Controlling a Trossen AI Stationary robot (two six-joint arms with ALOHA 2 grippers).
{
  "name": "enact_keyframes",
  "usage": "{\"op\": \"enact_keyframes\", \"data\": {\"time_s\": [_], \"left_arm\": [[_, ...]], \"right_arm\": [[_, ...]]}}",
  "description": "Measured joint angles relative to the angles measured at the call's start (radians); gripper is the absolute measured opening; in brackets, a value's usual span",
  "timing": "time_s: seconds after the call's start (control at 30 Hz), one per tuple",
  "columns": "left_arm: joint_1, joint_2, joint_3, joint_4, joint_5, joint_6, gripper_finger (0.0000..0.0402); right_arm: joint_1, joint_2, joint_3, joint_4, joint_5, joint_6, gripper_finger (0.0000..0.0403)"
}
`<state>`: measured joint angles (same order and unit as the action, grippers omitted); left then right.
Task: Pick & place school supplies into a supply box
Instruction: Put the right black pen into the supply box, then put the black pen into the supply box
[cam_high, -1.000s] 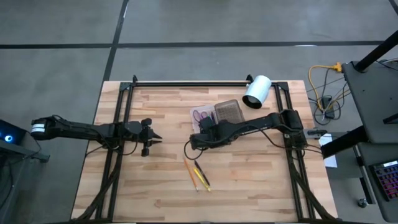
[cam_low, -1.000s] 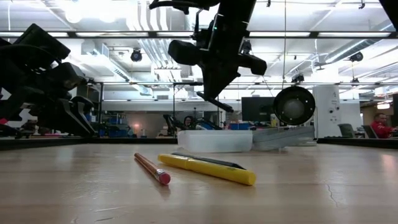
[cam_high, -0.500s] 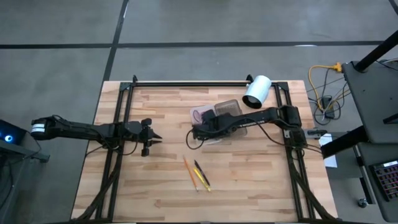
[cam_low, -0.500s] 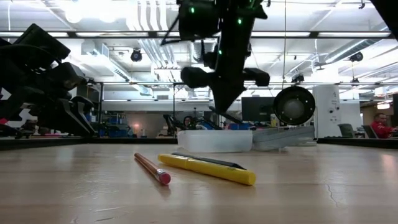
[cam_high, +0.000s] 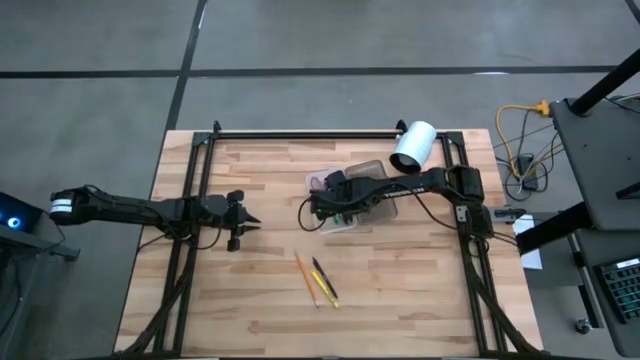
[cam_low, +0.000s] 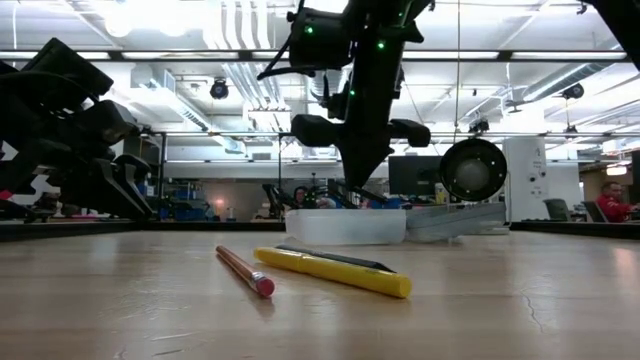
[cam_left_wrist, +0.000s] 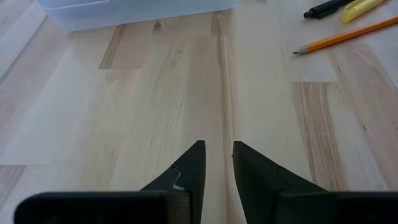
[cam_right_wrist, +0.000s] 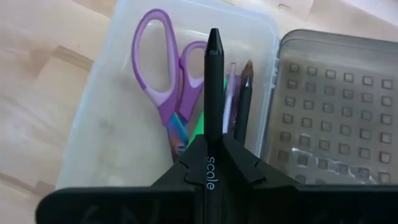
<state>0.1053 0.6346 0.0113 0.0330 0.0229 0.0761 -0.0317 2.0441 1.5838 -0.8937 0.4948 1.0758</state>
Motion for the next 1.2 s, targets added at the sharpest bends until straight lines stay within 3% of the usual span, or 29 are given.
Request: {"op": "enact_keyframes", "data": {"time_s": [0.17, 0.67, 1.2], "left_arm": [[0.0, 0.0, 0.0, 0.0, 0.0, 0.0, 0.0067], [0.0, 0.0, 0.0, 0.0, 0.0, 0.0, 0.0066], [0.0, 0.0, 0.0, 0.0, 0.0, 0.0, 0.0066]], "right_arm": [[-0.002, 0.0, -0.002, 0.001, -0.001, 0.0, 0.0017], [-0.001, 0.001, -0.002, 0.002, -0.001, -0.03, 0.0085], [0.001, 0.001, 0.017, 0.01, -0.045, -0.11, 0.0068]]}}
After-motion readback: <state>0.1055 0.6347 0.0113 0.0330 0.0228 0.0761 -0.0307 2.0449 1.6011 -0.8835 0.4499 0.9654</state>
